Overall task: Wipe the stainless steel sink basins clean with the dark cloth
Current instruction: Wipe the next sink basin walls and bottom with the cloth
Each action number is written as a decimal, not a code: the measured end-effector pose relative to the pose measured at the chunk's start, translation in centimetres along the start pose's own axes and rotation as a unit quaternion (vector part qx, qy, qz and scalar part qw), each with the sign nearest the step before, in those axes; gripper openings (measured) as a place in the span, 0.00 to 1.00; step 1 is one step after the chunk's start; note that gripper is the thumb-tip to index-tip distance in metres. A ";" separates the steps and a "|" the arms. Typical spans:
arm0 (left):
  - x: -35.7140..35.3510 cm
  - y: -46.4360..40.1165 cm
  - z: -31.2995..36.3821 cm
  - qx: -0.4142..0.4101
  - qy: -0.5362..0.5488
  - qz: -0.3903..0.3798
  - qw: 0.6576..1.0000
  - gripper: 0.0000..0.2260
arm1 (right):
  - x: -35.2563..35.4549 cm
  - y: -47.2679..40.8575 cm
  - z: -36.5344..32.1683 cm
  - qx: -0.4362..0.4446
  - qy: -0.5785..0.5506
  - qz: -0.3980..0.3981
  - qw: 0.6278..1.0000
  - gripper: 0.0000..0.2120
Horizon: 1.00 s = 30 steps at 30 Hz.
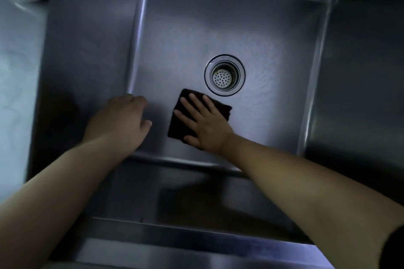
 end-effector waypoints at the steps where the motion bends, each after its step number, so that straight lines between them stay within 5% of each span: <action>1: 0.1 0.1 0.6 -0.019 -0.007 -0.004 1.000 0.15 | 0.2 1.1 1.4 -0.021 -0.005 0.012 1.000 0.35; 11: -1.1 -2.5 4.9 -0.204 -0.088 -0.015 0.975 0.24 | 2.4 10.1 18.4 -0.300 0.080 -0.014 0.951 0.37; 16: -5.1 -5.2 8.4 -0.243 -0.148 -0.032 0.958 0.36 | 1.8 11.3 16.3 -0.464 0.043 -0.017 0.884 0.37; 22: -8.5 -5.4 10.8 -0.250 -0.214 -0.065 0.942 0.43 | -1.1 12.7 6.6 -0.430 -0.040 -0.089 0.897 0.42; 26: -9.5 -5.6 11.3 -0.237 -0.201 -0.067 0.948 0.35 | -0.3 10.3 9.5 -0.433 -0.036 -0.057 0.899 0.41; 30: -9.9 -5.7 11.5 -0.242 -0.200 -0.068 0.947 0.38 | 1.2 5.6 15.5 -0.455 -0.012 -0.016 0.890 0.38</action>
Point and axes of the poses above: each hand's wrist, its own y-axis away from the middle knuckle, its own x-axis out of the back of the hand, z = x × y, the point moved 6 cm from there along -y, towards the middle knuckle, and after that the axes turned 12 degrees about z, right-handed, at the moved point
